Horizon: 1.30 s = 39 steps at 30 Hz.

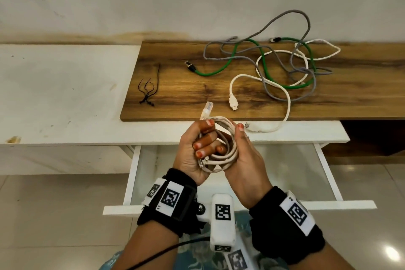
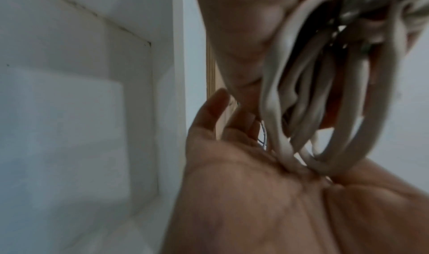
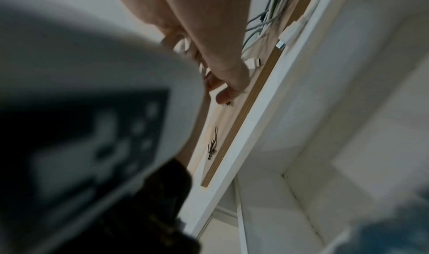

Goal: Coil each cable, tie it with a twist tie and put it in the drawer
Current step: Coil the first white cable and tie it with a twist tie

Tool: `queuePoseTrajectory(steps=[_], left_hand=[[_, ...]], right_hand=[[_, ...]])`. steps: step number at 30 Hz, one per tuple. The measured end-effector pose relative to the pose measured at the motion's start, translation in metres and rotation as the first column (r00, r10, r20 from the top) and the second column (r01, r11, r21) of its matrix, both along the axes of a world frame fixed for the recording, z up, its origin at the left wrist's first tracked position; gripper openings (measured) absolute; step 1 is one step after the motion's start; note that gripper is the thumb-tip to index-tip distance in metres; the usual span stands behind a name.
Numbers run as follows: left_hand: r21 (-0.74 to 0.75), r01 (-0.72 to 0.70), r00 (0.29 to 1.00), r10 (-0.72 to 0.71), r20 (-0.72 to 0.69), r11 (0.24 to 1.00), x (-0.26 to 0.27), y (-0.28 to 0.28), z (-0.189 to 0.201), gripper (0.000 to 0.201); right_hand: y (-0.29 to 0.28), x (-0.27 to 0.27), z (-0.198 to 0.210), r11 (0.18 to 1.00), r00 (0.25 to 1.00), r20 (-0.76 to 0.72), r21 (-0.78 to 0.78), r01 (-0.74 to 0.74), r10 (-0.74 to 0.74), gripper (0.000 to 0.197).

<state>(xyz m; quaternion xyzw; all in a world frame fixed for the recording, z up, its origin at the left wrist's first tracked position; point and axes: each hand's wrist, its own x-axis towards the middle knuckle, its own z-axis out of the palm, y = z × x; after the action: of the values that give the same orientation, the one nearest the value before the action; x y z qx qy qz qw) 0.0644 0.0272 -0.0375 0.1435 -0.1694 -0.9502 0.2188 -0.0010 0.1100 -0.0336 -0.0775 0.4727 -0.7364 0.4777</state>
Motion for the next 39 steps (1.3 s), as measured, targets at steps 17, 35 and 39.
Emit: queuePoseTrajectory(steps=[17,35,39], left_hand=[[-0.091,0.491,0.850,-0.453,0.269,0.867,0.007,0.004,0.021,0.025],[-0.284,0.436,0.827,-0.256,0.501,0.854,0.028,-0.013,0.018,0.029],[-0.406,0.458,0.816,-0.193,0.545,0.790,0.029,-0.009,0.020,0.027]], right_hand=[[0.020,-0.045,0.010,0.888,0.880,-0.121,0.041,-0.457,0.459,0.056],[0.019,-0.062,0.017,0.979,0.945,-0.317,0.160,0.130,-0.073,0.038],[0.017,-0.062,0.013,0.978,0.942,-0.322,0.144,0.151,-0.098,0.037]])
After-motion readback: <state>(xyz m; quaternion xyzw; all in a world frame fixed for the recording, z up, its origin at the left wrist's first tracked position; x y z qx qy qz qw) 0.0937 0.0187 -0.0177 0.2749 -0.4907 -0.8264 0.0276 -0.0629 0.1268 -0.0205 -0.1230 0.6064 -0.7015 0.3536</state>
